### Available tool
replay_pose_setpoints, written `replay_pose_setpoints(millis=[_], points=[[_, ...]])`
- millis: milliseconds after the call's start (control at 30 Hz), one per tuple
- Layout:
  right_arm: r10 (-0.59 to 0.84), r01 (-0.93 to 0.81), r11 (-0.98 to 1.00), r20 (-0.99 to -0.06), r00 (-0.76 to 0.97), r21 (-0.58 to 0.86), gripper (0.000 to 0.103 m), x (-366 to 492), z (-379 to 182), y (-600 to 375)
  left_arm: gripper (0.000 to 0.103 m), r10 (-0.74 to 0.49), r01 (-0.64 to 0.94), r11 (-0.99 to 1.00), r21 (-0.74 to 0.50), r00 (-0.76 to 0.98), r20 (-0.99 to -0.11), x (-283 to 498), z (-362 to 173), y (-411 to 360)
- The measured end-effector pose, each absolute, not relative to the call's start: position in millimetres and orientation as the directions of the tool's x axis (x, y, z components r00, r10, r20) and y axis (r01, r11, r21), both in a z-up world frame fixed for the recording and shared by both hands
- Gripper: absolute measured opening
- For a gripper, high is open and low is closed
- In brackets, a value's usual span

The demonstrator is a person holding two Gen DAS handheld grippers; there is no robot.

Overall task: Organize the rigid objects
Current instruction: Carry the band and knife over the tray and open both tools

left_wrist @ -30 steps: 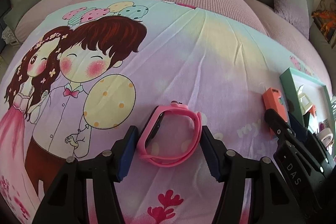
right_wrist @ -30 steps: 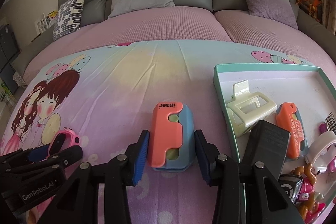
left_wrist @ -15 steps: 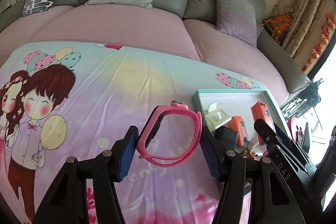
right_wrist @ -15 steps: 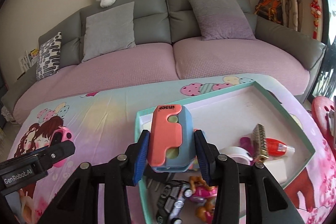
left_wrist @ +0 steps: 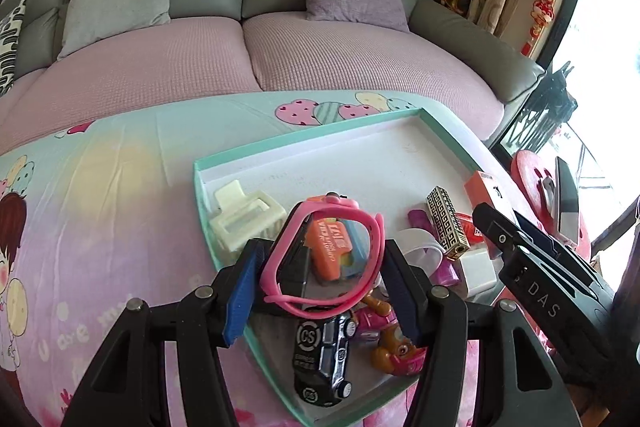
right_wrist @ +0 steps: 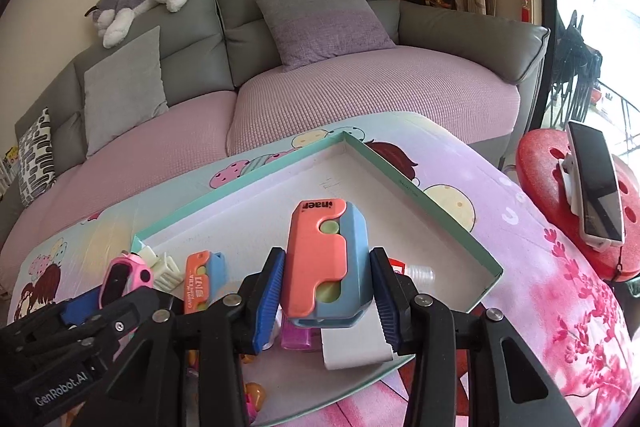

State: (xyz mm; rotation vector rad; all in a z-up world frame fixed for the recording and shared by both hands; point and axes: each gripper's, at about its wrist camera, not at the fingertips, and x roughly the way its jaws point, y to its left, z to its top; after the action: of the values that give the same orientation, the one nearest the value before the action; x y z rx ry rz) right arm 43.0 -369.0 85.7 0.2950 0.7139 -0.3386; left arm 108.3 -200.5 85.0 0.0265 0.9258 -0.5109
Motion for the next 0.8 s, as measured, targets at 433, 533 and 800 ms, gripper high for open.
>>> replay_pose_setpoints(millis=[433,533,800], points=[[-0.186,0.385,0.915,-0.726,0.662,0.116,0.046,49.5,71.0,-366.0,0.064,-0.363,0.432,0.887,-0.161,0.44,-0.821,110.2,65.7,-219.2],[-0.19,0.378,0.921,-0.733,0.653,0.097,0.052,49.2,74.4,-362.6,0.077,-0.342,0.408,0.9,-0.152,0.446,-0.827,108.3,70.4,-212.2],[-0.179,0.329,0.943,-0.761,0.623,0.047,0.063,47.4,84.8,-344.6,0.087,-0.311,0.312,0.934,-0.174,0.472,-0.825,101.1,86.9,-174.2]])
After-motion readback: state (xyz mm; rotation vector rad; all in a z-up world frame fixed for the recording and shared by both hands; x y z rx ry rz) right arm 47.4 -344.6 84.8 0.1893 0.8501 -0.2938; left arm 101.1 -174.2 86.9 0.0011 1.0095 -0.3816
